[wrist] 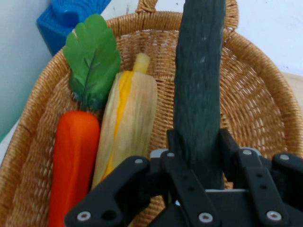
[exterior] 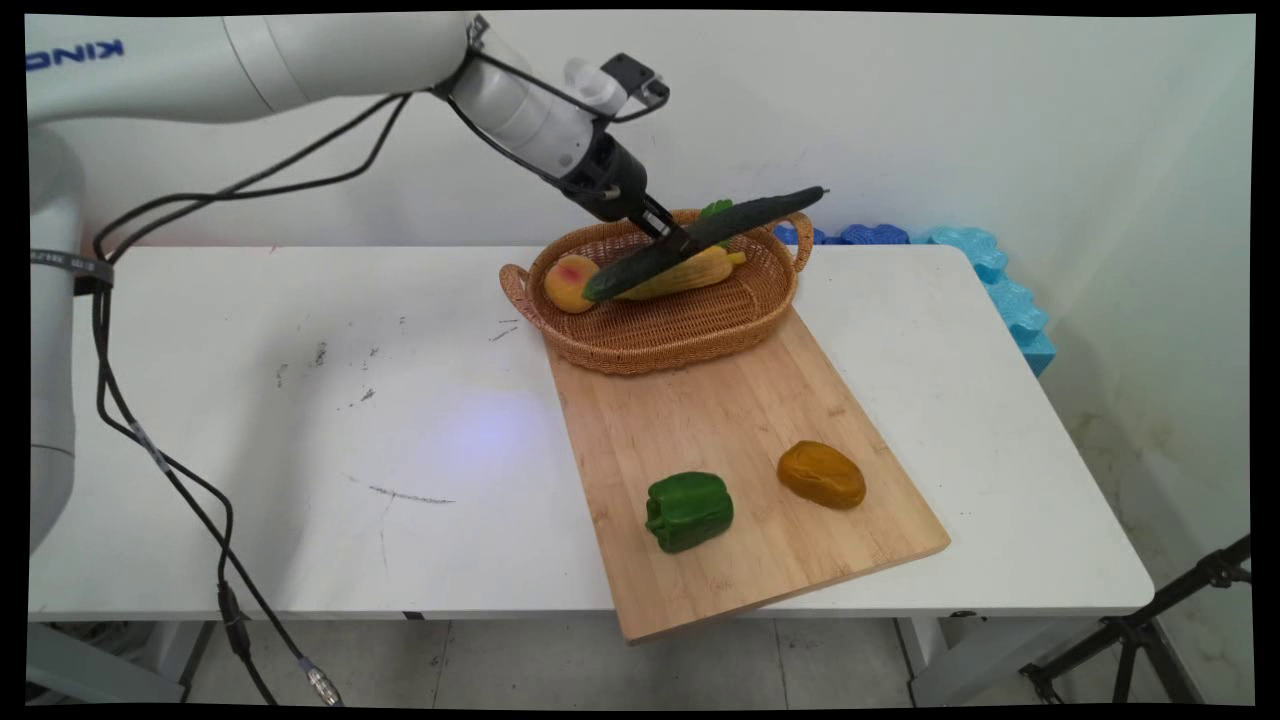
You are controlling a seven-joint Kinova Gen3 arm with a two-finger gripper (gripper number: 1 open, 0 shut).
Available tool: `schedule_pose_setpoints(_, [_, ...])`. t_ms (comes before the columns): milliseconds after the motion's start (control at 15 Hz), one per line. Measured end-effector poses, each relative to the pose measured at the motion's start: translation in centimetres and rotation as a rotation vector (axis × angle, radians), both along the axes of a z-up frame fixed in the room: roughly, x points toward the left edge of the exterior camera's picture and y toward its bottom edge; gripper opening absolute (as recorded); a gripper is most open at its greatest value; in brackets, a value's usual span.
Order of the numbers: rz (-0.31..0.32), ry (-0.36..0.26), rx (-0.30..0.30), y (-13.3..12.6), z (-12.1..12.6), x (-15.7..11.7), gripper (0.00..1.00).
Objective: Place the picked object in the vegetable basket
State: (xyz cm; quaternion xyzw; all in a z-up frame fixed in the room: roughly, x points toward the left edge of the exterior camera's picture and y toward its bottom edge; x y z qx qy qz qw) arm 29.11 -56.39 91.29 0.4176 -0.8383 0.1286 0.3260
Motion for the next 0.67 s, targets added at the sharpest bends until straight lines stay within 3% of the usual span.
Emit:
schedule_pose_setpoints(200, [-0.001,0.018,-0.025,-0.8,-1.8,0.2,0.00])
schedule_pose_setpoints(267, [-0.002,0.023,-0.032,-0.9,-2.3,0.2,1.00])
schedule_pose_setpoints(667, [-0.010,0.035,-0.054,-1.3,-3.6,0.3,1.00])
